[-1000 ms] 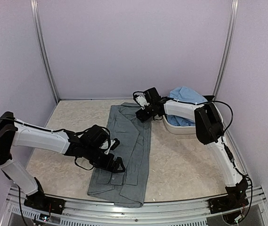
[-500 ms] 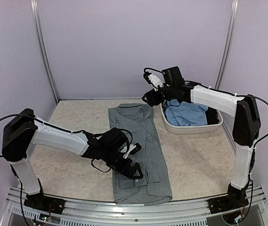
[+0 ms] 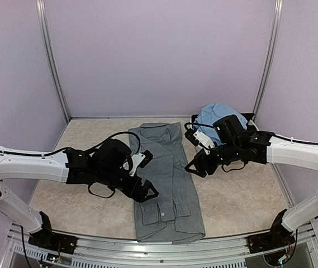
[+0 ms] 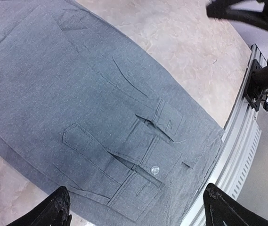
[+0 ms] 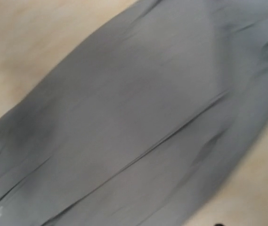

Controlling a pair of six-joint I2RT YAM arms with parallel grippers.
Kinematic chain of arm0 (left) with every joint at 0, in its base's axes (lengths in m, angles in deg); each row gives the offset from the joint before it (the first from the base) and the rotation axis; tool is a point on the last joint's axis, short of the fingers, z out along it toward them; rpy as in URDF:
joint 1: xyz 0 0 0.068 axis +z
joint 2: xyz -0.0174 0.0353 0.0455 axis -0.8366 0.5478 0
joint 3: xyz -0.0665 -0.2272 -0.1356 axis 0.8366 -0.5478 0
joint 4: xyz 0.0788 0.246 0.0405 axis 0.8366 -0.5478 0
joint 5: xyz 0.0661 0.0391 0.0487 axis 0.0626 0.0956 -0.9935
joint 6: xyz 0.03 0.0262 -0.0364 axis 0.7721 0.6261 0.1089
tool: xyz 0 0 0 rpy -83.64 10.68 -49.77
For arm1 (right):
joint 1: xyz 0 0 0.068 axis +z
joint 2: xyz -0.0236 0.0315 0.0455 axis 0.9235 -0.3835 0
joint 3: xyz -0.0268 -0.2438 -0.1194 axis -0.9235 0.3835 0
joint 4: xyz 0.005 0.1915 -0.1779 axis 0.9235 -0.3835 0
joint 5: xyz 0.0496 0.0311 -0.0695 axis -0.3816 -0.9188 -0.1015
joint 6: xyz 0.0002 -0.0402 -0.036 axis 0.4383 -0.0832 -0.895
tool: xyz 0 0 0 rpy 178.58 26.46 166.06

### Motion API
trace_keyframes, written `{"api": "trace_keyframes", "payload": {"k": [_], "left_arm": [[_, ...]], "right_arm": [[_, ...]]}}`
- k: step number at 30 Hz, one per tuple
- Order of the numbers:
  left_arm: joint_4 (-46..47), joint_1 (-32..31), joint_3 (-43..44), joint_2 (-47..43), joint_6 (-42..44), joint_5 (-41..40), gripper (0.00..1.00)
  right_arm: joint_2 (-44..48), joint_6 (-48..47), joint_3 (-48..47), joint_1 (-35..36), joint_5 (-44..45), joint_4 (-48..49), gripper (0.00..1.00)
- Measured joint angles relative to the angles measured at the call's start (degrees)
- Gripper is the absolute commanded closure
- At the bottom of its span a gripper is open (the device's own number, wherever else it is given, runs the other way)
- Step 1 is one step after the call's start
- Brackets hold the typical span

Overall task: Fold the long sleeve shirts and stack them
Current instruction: Rotate the rectangle-folded shirt at the center of the board, then pick up the rectangle-folded shirt from the center of the board.

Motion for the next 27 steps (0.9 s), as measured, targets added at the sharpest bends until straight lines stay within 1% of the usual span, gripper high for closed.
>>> {"api": "trace_keyframes", "payload": {"k": [3,5,8,11,12,16,21,24,27], "left_arm": [[-0.79,-2.05,-2.78,-3.06,1.36,-1.46,0.09],[-0.9,-5.62,-5.46,-4.28,2.58,-3.28,0.09],[-0.2,-15.15,-10.86,-7.28,5.49,-7.8,0.08],[0.94,-22.05,-13.55,-9.6,8.52,-11.74,0.07],[1.46,-22.97,-13.99,-9.99,9.4,-12.76,0.07],[4.17,-24.41,-14.71,-9.09,13.53,-17.33,0.05],[6.78,-26.36,-14.69,-3.13,20.04,-21.99,0.04],[7.8,-26.62,-14.69,0.17,23.28,-23.5,0.05],[8.24,-26.47,-14.32,2.95,25.64,-24.11,0.09]], "right_arm": [[5.01,3.85,6.49,5.68,-0.39,-1.42,0.36],[8.13,6.62,11.32,9.33,-0.31,-1.81,0.37],[12.39,10.27,18.27,14.91,0.33,-1.33,0.37],[14.86,13.27,23.28,20.87,1.03,-0.15,0.36],[15.1,14.36,24.41,22.56,1.16,0.68,0.35],[14.01,17.55,26.34,25.42,2.69,3.82,0.3],[10.73,19.34,26.49,28.63,6.8,5.99,0.25],[9.11,20.13,27.02,30.75,8.66,7.28,0.23],[8.63,20.94,27.3,31.93,9.73,7.69,0.23]]}}
